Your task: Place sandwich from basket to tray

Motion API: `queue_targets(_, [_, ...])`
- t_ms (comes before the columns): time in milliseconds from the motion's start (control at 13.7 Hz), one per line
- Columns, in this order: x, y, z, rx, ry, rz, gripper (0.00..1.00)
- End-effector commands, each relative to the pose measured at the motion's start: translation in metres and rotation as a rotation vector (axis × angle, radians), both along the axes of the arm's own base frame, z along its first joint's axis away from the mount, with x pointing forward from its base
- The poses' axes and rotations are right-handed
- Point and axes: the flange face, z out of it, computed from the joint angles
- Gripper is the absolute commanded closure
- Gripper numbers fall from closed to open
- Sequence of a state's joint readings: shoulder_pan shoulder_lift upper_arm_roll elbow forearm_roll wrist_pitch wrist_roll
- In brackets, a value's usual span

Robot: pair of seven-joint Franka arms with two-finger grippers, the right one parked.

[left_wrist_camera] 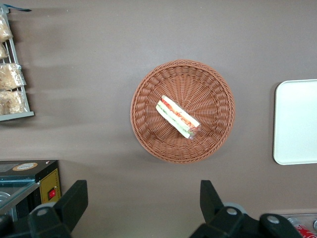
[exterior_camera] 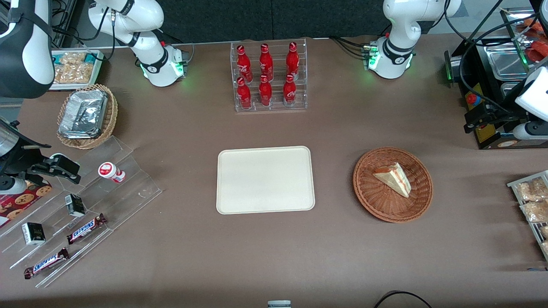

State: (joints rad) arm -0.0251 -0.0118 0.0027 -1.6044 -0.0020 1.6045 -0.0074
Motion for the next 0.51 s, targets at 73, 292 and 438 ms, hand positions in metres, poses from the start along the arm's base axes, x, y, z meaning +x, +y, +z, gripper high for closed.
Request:
queue_targets(73, [-0.001, 0.002, 0.003, 0.015, 0.016, -0.011, 0.0])
queue_targets(292, [0.008, 0.004, -0.03, 0.001, 0.079, 0.106, 0.0])
queue_targets(438, [0.026, 0.0, -0.067, -0.005, 0.128, 0.37, 0.0])
